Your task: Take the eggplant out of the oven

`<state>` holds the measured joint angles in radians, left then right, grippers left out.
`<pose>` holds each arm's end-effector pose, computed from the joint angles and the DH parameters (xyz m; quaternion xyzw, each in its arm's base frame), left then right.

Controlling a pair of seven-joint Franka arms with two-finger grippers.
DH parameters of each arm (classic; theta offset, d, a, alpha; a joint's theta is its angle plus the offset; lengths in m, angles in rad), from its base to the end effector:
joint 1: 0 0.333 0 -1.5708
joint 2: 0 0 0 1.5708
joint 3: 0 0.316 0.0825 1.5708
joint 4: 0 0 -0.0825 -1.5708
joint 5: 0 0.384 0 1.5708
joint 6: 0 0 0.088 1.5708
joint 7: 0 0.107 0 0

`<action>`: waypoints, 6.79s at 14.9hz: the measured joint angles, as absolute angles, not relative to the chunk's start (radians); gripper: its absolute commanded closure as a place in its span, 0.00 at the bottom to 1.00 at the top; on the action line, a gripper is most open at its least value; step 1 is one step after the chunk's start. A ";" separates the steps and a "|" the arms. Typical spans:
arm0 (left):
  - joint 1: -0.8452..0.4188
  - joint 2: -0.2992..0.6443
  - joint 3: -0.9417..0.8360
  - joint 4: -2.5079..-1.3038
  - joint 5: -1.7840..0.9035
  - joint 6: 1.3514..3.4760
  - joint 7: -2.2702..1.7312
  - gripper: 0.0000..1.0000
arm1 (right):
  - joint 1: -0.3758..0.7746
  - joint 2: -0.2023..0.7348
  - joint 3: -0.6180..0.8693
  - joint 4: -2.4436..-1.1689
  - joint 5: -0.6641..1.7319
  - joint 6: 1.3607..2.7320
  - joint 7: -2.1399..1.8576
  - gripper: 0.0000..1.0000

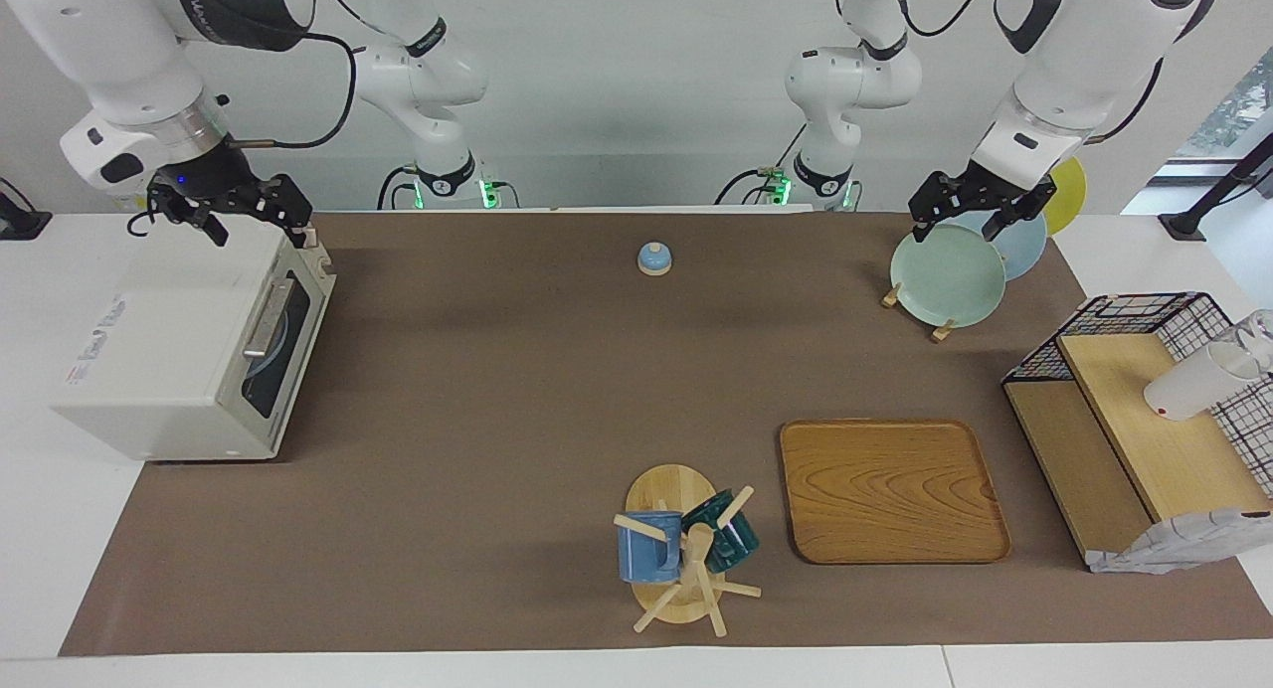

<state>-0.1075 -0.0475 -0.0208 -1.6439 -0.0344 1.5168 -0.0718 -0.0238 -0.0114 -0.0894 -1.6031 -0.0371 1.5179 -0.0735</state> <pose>0.5277 -0.0722 0.6116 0.9987 -0.0284 -0.0413 0.0126 0.5404 -0.0659 0.6112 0.9990 -0.0201 -0.0384 0.0145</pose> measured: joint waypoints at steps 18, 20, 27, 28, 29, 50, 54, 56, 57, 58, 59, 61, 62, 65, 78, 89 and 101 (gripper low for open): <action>-0.107 -0.047 -0.021 -1.644 -0.034 1.517 -0.072 0.00 | -0.048 -0.038 -0.096 -1.700 -0.037 1.654 -0.084 1.00; -0.107 -0.047 -0.021 -1.644 -0.034 1.517 -0.072 0.00 | -0.060 -0.060 -0.098 -1.771 -0.037 1.720 -0.091 1.00; -0.107 -0.047 -0.021 -1.644 -0.034 1.517 -0.072 0.00 | -0.062 -0.061 -0.102 -1.871 -0.077 1.794 -0.019 1.00; -0.107 -0.047 -0.021 -1.644 -0.034 1.517 -0.072 0.00 | -0.062 -0.048 -0.102 -1.876 -0.081 1.800 -0.012 1.00; -0.107 -0.047 -0.021 -1.644 -0.034 1.517 -0.072 0.00 | -0.062 -0.034 -0.102 -1.880 -0.085 1.805 -0.009 1.00; -0.107 -0.047 -0.021 -1.644 -0.034 1.517 -0.072 0.00 | 0.045 -0.011 -0.073 -2.142 -0.084 2.133 0.065 1.00; -0.107 -0.047 -0.021 -1.644 -0.034 1.517 -0.072 0.00 | 0.063 0.063 -0.061 -2.173 -0.034 2.251 0.076 1.00; -0.107 -0.047 -0.021 -1.644 -0.034 1.517 -0.072 0.00 | 0.063 0.106 -0.057 -2.175 -0.002 2.284 0.076 1.00; -0.107 -0.047 -0.021 -1.644 -0.034 1.517 -0.072 0.00 | 0.063 0.127 -0.055 -2.175 0.007 2.298 0.076 1.00; -0.107 -0.047 -0.021 -1.644 -0.034 1.517 -0.072 0.00 | 0.065 0.147 -0.054 -2.175 0.012 2.313 0.076 1.00; -0.107 -0.047 -0.021 -1.644 -0.034 1.517 -0.072 0.00 | 0.068 0.163 -0.055 -2.174 0.012 2.333 0.077 1.00; -0.107 -0.047 -0.021 -1.644 -0.034 1.517 -0.072 0.00 | 0.077 0.182 -0.062 -2.172 0.011 2.357 0.115 1.00; -0.107 -0.047 -0.021 -1.644 -0.034 1.517 -0.072 0.00 | 0.087 0.186 -0.066 -2.167 0.006 2.369 0.144 1.00; -0.107 -0.047 -0.021 -1.644 -0.034 1.517 -0.072 0.00 | 0.146 0.185 -0.073 -2.130 0.005 2.363 0.213 1.00; -0.107 -0.047 -0.021 -1.644 -0.034 1.517 -0.072 0.00 | 0.068 0.071 -0.100 -2.040 -0.146 1.974 0.225 0.35; -0.107 -0.047 -0.021 -1.644 -0.034 1.517 -0.072 0.00 | 0.020 0.021 -0.098 -2.172 -0.148 2.105 0.086 1.00; -0.107 -0.047 -0.021 -1.644 -0.034 1.517 -0.072 0.00 | 0.362 0.074 -0.078 -1.904 -0.203 1.859 0.355 1.00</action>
<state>-0.1073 -0.0475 -0.0208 -1.6439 -0.0344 1.5168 -0.0718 0.3619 0.0743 -0.0777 -1.9039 -0.2027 1.8590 0.3547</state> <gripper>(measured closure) 0.000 0.978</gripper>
